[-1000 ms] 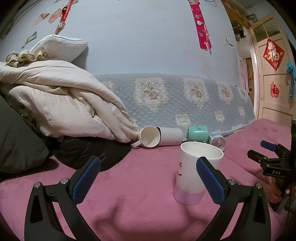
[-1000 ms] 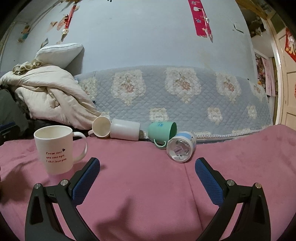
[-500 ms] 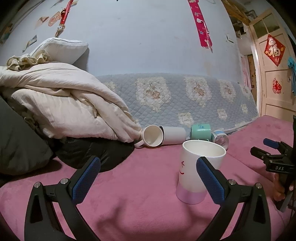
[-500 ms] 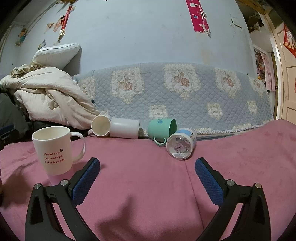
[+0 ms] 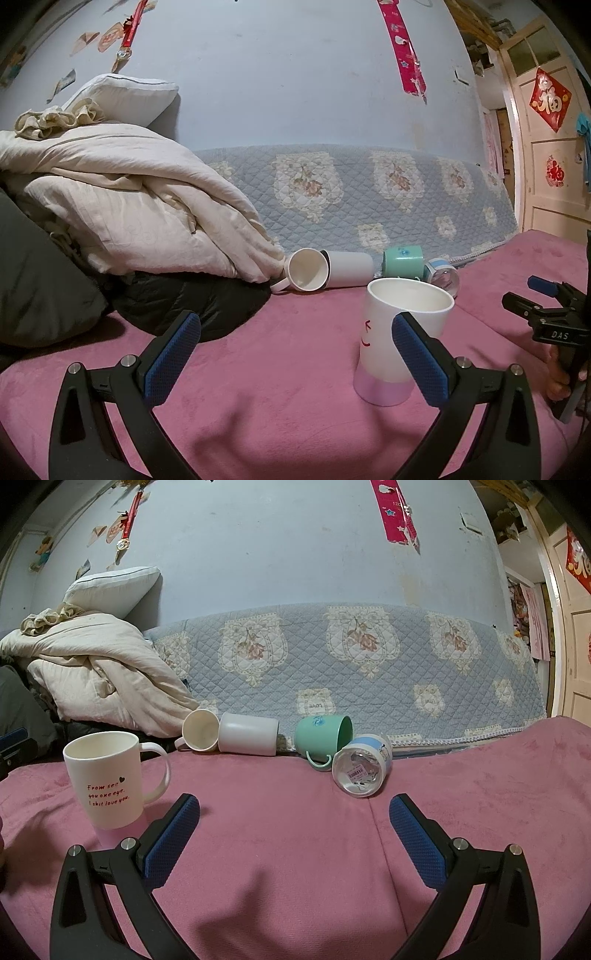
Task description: Flip cup upright
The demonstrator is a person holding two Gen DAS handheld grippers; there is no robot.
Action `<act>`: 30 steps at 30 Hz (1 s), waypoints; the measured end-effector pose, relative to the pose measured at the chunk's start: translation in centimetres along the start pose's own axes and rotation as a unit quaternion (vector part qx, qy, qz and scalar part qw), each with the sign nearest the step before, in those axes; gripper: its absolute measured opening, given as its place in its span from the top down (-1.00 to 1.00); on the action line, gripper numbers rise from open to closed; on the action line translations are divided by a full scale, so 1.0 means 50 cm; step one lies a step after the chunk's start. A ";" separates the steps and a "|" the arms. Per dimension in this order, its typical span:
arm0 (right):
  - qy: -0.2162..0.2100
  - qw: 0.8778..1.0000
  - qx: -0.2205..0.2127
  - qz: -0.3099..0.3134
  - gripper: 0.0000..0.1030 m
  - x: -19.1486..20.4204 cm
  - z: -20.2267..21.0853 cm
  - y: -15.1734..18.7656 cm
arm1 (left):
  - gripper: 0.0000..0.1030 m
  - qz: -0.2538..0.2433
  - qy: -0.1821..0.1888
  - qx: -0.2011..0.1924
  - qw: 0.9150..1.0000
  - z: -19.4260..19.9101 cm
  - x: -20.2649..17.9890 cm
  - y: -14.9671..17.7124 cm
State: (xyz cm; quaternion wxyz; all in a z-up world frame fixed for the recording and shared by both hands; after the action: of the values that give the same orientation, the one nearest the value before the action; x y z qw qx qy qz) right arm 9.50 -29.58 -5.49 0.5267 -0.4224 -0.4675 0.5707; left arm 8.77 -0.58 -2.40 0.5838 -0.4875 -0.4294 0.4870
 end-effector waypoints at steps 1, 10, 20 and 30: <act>0.000 1.000 0.000 0.000 -1.00 0.000 0.000 0.000 | -1.00 0.000 -0.001 0.001 1.000 -0.001 0.000 0.001; 0.000 1.000 0.000 0.000 -1.00 0.000 -0.001 0.001 | -1.00 -0.001 -0.002 0.003 1.000 -0.003 0.000 0.002; 0.000 1.000 0.000 0.000 -1.00 0.000 -0.001 0.000 | -1.00 -0.004 -0.003 0.006 1.000 -0.001 0.002 0.004; 0.000 1.000 0.001 0.001 -1.00 0.000 -0.001 0.000 | -1.00 -0.006 -0.004 0.007 1.000 0.001 0.000 0.003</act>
State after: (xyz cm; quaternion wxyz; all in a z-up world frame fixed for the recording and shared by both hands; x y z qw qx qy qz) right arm 9.55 -29.55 -5.52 0.5267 -0.4222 -0.4666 0.5714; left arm 8.72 -0.57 -2.55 0.5885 -0.4790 -0.4311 0.4882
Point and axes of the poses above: each gripper's, at about its wrist camera, not at the fingertips, and z roughly against the way its jaws point, x to its left, y to its underside, the point moved 9 cm from there along -z, roughly the way its jaws point, and after that the axes turned 5 degrees about -x, right-handed, at the moved point
